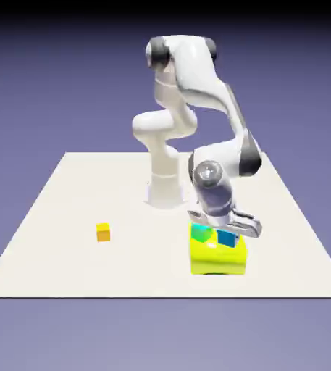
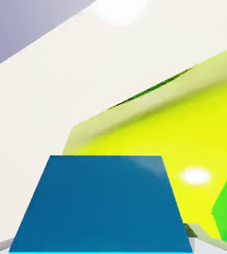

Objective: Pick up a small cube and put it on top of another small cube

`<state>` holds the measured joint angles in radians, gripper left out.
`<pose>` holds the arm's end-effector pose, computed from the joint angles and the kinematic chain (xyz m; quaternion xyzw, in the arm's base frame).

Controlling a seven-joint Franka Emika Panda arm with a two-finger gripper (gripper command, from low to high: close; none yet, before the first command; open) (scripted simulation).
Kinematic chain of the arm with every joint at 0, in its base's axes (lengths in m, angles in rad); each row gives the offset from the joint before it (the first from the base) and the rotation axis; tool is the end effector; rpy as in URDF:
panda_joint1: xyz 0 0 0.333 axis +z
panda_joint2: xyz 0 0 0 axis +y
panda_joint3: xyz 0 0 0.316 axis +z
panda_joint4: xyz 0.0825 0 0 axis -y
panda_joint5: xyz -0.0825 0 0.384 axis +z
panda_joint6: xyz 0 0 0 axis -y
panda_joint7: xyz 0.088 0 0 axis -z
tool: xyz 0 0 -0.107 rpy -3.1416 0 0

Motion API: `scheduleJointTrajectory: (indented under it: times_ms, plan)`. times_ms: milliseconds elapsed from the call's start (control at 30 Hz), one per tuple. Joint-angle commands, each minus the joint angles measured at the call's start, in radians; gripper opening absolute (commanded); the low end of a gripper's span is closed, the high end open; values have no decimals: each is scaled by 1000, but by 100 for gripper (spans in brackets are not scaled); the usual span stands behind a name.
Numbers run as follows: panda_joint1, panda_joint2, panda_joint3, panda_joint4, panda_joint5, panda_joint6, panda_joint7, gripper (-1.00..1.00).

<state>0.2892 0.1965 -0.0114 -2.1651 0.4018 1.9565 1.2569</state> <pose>0.4870 0.1657 0.2825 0.7952 -0.5493 -0.2563 0.0181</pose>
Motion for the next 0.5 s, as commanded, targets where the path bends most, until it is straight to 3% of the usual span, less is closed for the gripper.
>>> scheduleJointTrajectory:
  times_ms: [0, 200, 367, 400, 467]
  plan:
    - [-21, -34, 36, -22, -25, -8, 4, -100]
    - [-128, -203, 216, -129, -132, -44, 16, -100]
    - [-107, -128, 233, -236, -109, 138, 0, -100]
    - [-107, -128, 233, -236, -109, 138, 0, 100]
    - [-112, -146, 229, -211, -114, 95, 4, 100]
